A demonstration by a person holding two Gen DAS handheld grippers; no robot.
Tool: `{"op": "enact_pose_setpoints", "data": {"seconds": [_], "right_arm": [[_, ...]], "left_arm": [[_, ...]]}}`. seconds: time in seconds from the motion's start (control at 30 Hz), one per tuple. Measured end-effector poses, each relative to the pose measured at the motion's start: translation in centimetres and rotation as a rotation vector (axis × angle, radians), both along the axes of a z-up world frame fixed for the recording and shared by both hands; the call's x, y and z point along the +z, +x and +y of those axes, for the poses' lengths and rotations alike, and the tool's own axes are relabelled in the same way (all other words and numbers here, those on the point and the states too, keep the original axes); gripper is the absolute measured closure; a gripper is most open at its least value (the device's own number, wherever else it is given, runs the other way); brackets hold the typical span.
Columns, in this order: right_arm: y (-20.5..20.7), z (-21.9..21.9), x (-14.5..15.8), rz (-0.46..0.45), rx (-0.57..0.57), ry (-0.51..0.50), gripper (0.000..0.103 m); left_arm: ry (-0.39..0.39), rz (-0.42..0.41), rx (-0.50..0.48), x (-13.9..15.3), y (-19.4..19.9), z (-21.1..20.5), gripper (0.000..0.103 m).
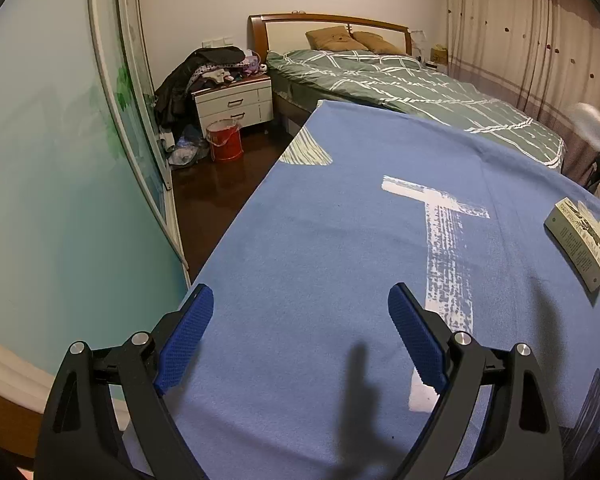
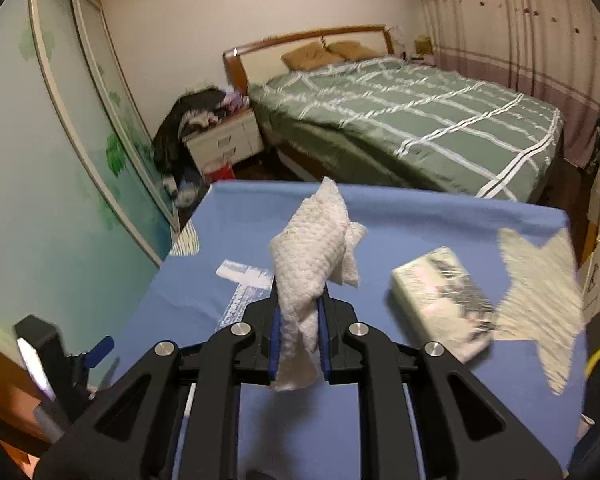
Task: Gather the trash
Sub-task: 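Carry the towel over the bin and open the right gripper, then move the right gripper back from the bin toward the tissue box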
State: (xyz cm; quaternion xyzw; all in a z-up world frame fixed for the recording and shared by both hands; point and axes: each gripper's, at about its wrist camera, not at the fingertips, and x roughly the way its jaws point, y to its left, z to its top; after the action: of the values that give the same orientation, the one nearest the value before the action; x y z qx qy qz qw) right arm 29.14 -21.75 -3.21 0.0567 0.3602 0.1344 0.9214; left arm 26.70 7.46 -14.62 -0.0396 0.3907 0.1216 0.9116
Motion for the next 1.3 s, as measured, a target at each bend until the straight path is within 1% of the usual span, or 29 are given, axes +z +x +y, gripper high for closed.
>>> {"op": "enact_pose_setpoints", "data": {"seconds": [0.07,0.1,0.17,0.2,0.27,0.3,0.33,0.37,0.43,0.53,0.57,0.6,0.63,0.67,0.73,0.8,0.9,1.0,1.07,1.13,1.2,1.23,1.3], "right_arm": [[-1.9,-2.4,0.5,-0.029,-0.062,-0.012,0.089],[-3.0,-5.0,0.3,-0.035,-0.125,-0.014,0.088],[-4.1,-7.2,0.1,-0.029,-0.195,-0.025,0.088],[-5.1,-10.1,-0.7,-0.012,-0.284,-0.047,0.088],[-5.9,-12.8,-1.4,0.014,-0.361,-0.062,0.087],[-6.8,-16.0,-2.8,0.051,-0.448,-0.071,0.086],[-7.3,-17.8,-3.7,0.08,-0.503,-0.079,0.086],[-7.5,-18.9,-4.0,0.092,-0.524,-0.08,0.086],[-8.8,-23.0,-5.7,0.143,-0.627,-0.087,0.086],[-10.1,-27.4,-7.8,0.201,-0.729,-0.117,0.085],[-10.3,-28.3,-8.3,0.215,-0.745,-0.124,0.084],[-10.4,-29.1,-8.9,0.234,-0.759,-0.135,0.081],[-10.7,-30.4,-9.8,0.257,-0.778,-0.151,0.075],[-10.9,-31.1,-10.2,0.267,-0.786,-0.158,0.07],[-11.3,-32.2,-11.2,0.285,-0.803,-0.179,0.047],[-11.5,-33.1,-11.7,0.281,-0.817,-0.2,0.042],[-11.8,-34.0,-11.9,0.249,-0.819,-0.18,0.042],[-11.4,-33.6,-11.8,0.213,-0.748,-0.149,0.042],[-9.7,-32.6,-11.4,0.197,-0.656,-0.115,0.042],[-7.7,-31.0,-11.1,0.187,-0.545,-0.097,0.042],[-6.3,-29.9,-10.7,0.175,-0.491,-0.105,0.042],[-4.7,-28.6,-10.5,0.162,-0.423,-0.116,0.042],[-3.5,-27.5,-10.6,0.156,-0.385,-0.134,0.042]], "left_arm": [[-0.002,-0.001,0.001,0.0,0.0,0.1,0.015],[-0.002,-0.002,0.003,0.0,0.0,0.1,0.015],[0.0,-0.003,0.004,0.0,0.0,0.0,0.015],[0.001,-0.003,0.005,0.1,0.0,0.1,0.015],[0.007,-0.006,0.009,0.1,0.0,0.0,0.015],[0.009,-0.006,0.01,0.1,0.0,0.0,0.015],[0.013,-0.006,0.012,0.1,0.0,-0.1,0.015],[0.017,-0.007,0.013,0.1,0.0,-0.1,0.015],[0.025,-0.008,0.017,0.2,-0.1,-0.2,0.015],[0.045,-0.014,0.021,0.2,-0.3,-0.5,0.015],[0.052,-0.019,0.021,0.3,-0.3,-0.7,0.015],[0.052,-0.023,0.02,0.4,-0.5,-0.8,0.015],[0.047,-0.026,0.015,0.4,-0.6,-1.1,0.015],[0.042,-0.022,0.006,0.5,-0.6,-1.4,0.015],[0.026,-0.014,-0.032,0.6,-0.8,-2.6,0.015],[0.027,-0.016,-0.067,1.0,-0.9,-4.1,0.015],[0.041,-0.028,-0.114,1.7,-1.0,-6.5,0.013],[0.053,-0.034,-0.145,2.1,-0.7,-8.6,0.013],[0.057,-0.037,-0.149,2.5,-0.5,-9.2,0.013],[0.074,-0.049,-0.121,3.2,-0.2,-8.7,0.013],[0.086,-0.06,-0.072,4.0,0.2,-7.8,0.013],[0.087,-0.063,-0.055,4.2,0.3,-7.4,0.012],[0.086,-0.07,-0.019,4.8,0.5,-6.3,0.012]]}}
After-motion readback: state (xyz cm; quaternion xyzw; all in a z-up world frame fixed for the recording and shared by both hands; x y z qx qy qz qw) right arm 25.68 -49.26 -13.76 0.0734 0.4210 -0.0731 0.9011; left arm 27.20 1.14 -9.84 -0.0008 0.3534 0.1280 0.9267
